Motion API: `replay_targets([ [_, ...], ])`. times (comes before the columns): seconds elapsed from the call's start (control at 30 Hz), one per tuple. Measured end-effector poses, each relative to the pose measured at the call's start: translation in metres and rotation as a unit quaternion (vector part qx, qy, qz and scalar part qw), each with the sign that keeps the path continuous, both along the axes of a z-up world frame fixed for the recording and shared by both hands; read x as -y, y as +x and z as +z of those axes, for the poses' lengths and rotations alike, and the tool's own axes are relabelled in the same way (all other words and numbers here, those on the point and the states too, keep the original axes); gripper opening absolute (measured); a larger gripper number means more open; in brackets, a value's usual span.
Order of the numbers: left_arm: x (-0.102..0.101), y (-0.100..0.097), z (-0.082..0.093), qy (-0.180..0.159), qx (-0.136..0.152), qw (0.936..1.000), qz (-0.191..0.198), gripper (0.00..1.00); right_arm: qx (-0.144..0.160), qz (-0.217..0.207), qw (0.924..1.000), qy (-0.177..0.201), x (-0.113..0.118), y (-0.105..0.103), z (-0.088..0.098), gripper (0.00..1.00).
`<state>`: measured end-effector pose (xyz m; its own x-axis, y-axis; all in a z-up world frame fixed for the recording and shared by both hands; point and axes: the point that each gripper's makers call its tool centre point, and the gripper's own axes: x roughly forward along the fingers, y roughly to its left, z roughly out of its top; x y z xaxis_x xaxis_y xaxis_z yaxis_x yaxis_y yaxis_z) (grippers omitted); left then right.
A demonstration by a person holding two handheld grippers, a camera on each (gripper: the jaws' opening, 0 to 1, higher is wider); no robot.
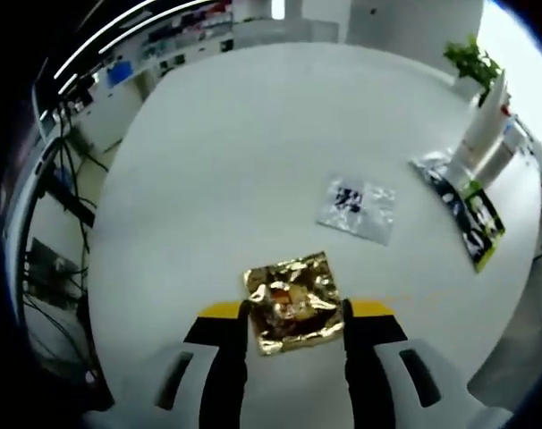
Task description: Arrange the skincare products in the storage area until every visible bottle or jar stands upright without overlapping.
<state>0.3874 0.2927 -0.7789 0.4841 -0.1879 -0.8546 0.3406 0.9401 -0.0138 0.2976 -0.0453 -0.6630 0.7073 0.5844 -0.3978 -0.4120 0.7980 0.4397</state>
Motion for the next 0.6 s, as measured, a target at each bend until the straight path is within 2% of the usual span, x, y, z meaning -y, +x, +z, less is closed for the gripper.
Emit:
replay_targets([
  [0.37,0.000,0.000,0.003,0.002,0.008,1.0000,-0.004,0.36,0.001,-0.001,1.0000,0.002,0.000,0.000,0.001,1.00],
  [0.6,0.005,0.003,0.013,-0.001,0.020,0.9997,-0.016,0.35,0.002,-0.002,1.0000,0.003,0.000,0.000,0.001,1.00],
])
